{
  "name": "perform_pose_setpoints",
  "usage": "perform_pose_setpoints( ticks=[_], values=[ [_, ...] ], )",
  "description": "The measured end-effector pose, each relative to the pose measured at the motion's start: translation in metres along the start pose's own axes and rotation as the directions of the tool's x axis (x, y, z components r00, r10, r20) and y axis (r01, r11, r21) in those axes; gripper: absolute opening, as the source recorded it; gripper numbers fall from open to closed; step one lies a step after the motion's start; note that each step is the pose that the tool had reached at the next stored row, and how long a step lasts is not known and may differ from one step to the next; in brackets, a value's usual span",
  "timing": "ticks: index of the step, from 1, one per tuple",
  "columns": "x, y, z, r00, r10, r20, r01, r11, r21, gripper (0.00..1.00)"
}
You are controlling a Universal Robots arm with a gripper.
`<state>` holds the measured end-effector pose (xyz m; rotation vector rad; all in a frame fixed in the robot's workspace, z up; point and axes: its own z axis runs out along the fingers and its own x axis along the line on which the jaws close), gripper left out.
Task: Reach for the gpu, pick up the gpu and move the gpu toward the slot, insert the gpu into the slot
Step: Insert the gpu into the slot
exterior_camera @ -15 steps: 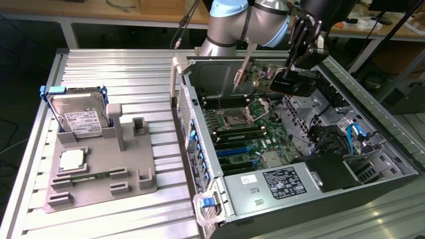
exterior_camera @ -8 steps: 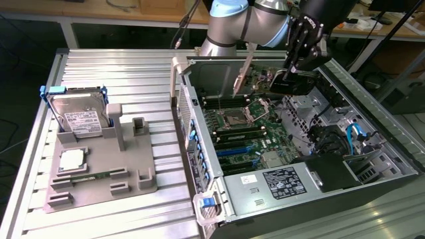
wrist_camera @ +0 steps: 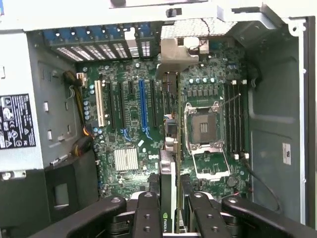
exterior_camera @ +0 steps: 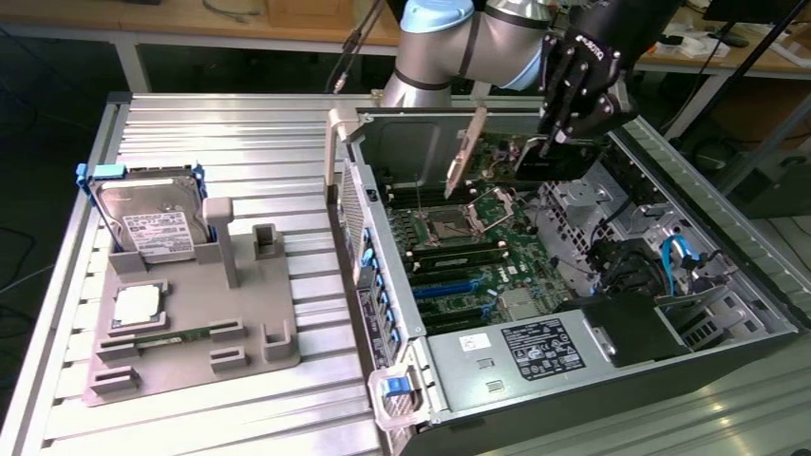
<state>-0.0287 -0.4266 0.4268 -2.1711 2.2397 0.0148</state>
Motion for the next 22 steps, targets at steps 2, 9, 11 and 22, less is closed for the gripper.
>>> perform_pose_setpoints(
  ticks=[2, 9, 11, 22],
  values=[
    [0.000, 0.0000, 0.0012, 0.9993, -0.037, 0.0003, 0.037, 0.9993, -0.0008, 0.27],
    [0.001, -0.0001, 0.0064, 0.9903, -0.139, 0.0015, 0.139, 0.9902, -0.0029, 0.27],
    [0.003, -0.0001, 0.0087, 0.9898, -0.143, 0.0023, 0.143, 0.9898, -0.0030, 0.27],
    [0.037, 0.0524, 0.0936, 0.9975, -0.070, -0.0002, 0.070, 0.9968, 0.0387, 0.27]
  ],
)
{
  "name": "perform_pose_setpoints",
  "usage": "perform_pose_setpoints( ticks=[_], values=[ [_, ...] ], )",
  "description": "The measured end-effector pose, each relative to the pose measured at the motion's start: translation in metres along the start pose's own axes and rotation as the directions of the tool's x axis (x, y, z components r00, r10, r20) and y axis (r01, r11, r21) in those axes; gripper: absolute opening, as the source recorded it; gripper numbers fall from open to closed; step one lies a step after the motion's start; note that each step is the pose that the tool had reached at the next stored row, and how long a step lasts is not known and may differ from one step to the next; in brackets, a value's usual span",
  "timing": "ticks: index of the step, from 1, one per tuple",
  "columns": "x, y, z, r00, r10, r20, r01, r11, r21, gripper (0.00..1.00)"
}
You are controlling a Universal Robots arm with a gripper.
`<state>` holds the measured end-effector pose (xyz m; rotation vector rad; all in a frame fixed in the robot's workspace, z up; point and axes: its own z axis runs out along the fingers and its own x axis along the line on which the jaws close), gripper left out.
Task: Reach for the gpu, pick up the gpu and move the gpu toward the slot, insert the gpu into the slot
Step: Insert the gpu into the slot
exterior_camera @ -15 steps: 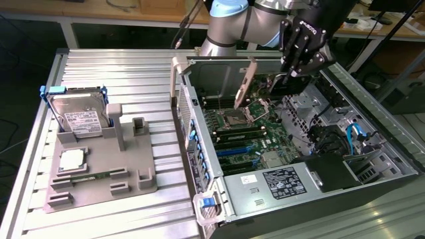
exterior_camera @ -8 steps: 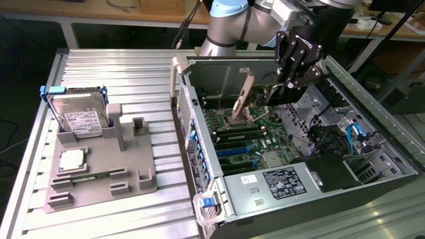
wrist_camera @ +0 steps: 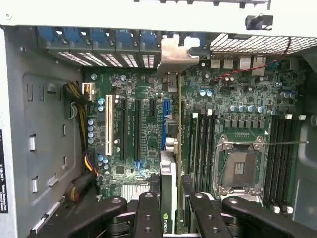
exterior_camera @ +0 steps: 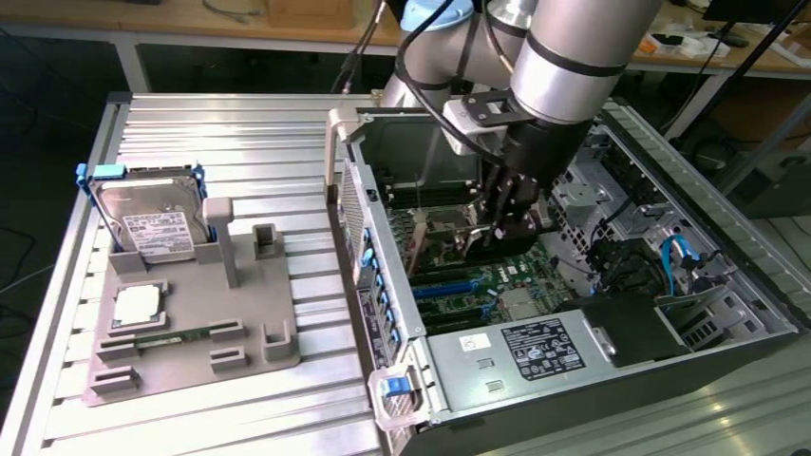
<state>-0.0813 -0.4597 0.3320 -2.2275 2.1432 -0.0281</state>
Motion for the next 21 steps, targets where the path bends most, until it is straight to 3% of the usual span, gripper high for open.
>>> perform_pose_setpoints(
  ticks=[3, 5, 10, 15, 21],
  values=[
    [0.002, 0.0040, 0.0208, 0.9986, 0.053, -0.0026, -0.053, 0.9986, 0.0015, 0.27],
    [0.002, 0.0061, 0.0268, 0.9978, 0.066, -0.0033, -0.066, 0.9978, 0.0037, 0.27],
    [0.002, 0.0069, 0.0334, 0.9977, 0.067, -0.0031, -0.067, 0.9977, 0.0085, 0.27],
    [0.002, 0.0150, 0.0400, 0.9977, 0.068, -0.0029, -0.068, 0.9975, 0.0184, 0.27],
    [0.002, 0.0183, 0.0452, 0.9976, 0.069, -0.0028, -0.069, 0.9974, 0.0230, 0.27]
  ],
)
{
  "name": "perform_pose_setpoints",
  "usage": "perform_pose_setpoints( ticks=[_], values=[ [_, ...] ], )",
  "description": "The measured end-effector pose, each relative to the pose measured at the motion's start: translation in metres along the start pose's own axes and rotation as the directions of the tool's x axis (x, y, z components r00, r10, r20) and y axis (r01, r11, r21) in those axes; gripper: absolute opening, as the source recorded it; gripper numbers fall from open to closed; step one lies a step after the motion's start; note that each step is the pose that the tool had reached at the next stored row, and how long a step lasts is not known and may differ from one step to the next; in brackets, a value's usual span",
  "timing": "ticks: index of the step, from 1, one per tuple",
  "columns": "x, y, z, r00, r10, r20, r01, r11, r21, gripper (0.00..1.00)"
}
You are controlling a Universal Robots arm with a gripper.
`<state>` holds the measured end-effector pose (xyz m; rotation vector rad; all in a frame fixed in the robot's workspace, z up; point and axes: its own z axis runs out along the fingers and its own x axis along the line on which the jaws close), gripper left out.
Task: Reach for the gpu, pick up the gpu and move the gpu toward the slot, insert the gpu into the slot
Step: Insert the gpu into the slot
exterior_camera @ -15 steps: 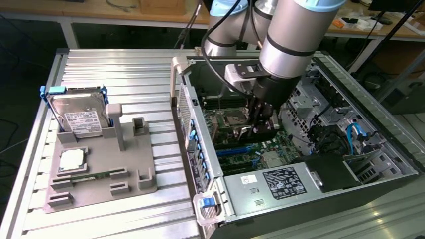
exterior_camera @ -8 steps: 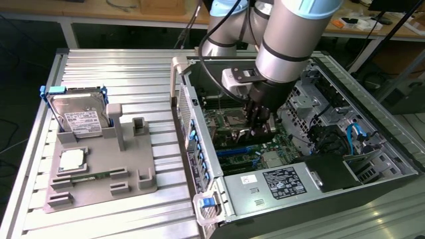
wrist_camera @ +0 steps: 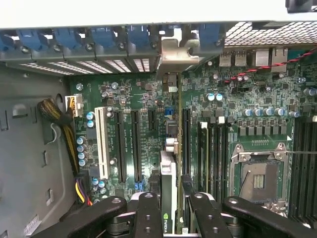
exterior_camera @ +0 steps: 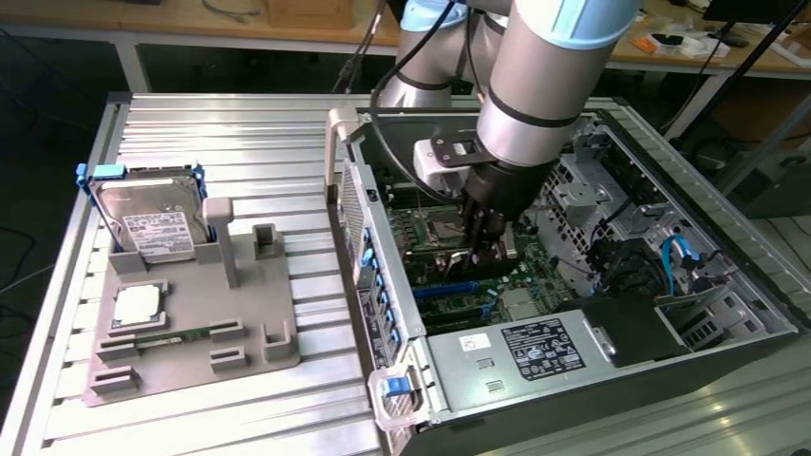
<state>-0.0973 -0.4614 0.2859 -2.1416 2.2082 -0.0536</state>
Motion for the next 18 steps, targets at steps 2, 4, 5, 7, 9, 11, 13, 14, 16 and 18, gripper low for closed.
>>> perform_pose_setpoints(
  ticks=[2, 4, 5, 7, 9, 11, 13, 14, 16, 18],
  values=[
    [0.000, 0.0007, 0.0013, 1.0000, 0.000, 0.0000, 0.000, 1.0000, 0.0005, 0.27],
    [0.000, 0.0016, 0.0026, 1.0000, 0.000, 0.0000, 0.000, 1.0000, 0.0008, 0.27],
    [0.000, 0.0020, 0.0031, 1.0000, 0.000, -0.0001, 0.000, 1.0000, 0.0009, 0.27],
    [0.000, 0.0037, 0.0050, 1.0000, 0.001, 0.0000, -0.001, 1.0000, 0.0014, 0.27],
    [0.000, 0.0047, 0.0063, 1.0000, 0.001, 0.0000, -0.001, 1.0000, 0.0018, 0.27],
    [0.000, 0.0049, 0.0078, 1.0000, 0.001, 0.0000, -0.001, 1.0000, 0.0019, 0.27],
    [0.000, 0.0053, 0.0096, 1.0000, 0.001, 0.0000, -0.001, 1.0000, 0.0021, 0.27],
    [0.001, 0.0054, 0.0104, 1.0000, 0.001, 0.0000, -0.001, 1.0000, 0.0021, 0.27],
    [0.001, 0.0056, 0.0119, 1.0000, 0.001, 0.0000, -0.001, 1.0000, 0.0023, 0.27],
    [0.001, 0.0065, 0.0129, 1.0000, 0.001, -0.0002, -0.001, 1.0000, 0.0025, 0.27]
  ],
)
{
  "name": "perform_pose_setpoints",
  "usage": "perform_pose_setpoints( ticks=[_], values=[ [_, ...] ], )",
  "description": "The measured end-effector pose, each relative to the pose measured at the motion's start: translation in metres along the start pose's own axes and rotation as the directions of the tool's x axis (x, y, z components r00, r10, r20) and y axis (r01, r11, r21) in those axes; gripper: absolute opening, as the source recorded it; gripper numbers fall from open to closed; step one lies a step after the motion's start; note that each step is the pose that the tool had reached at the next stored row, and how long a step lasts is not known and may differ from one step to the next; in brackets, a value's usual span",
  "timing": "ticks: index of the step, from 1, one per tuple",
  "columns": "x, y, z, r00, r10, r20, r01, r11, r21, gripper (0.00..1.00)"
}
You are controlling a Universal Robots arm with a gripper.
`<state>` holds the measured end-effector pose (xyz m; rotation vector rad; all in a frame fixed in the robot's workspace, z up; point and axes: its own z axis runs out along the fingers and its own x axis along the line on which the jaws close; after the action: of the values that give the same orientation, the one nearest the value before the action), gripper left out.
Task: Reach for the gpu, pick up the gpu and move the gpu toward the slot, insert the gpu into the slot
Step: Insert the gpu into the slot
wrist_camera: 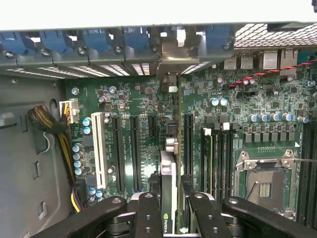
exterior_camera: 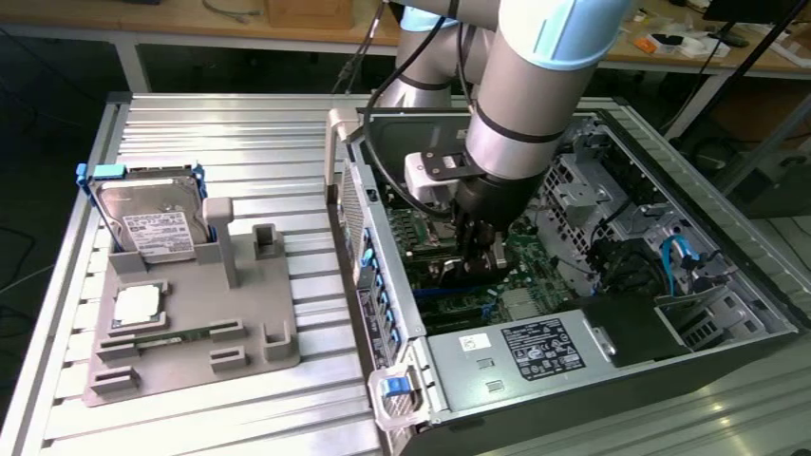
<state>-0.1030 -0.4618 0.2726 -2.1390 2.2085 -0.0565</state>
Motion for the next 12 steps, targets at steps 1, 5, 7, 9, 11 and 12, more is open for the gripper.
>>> perform_pose_setpoints(
  ticks=[1, 5, 7, 9, 11, 12],
  values=[
    [0.0001, 0.0006, 0.0005, 1.0000, 0.000, 0.0000, 0.000, 1.0000, 0.0002, 0.27],
    [0.0001, 0.0028, 0.0017, 1.0000, 0.000, 0.0001, 0.000, 1.0000, 0.0005, 0.27],
    [0.0001, 0.0036, 0.0020, 1.0000, 0.000, 0.0002, 0.000, 1.0000, 0.0005, 0.27],
    [0.0002, 0.0051, 0.0022, 1.0000, 0.000, 0.0004, 0.000, 1.0000, 0.0006, 0.27],
    [0.0002, 0.0070, 0.0025, 1.0000, 0.000, 0.0006, 0.000, 1.0000, 0.0008, 0.27],
    [0.0003, 0.0079, 0.0024, 1.0000, 0.000, 0.0003, 0.000, 1.0000, 0.0007, 0.27]
  ],
)
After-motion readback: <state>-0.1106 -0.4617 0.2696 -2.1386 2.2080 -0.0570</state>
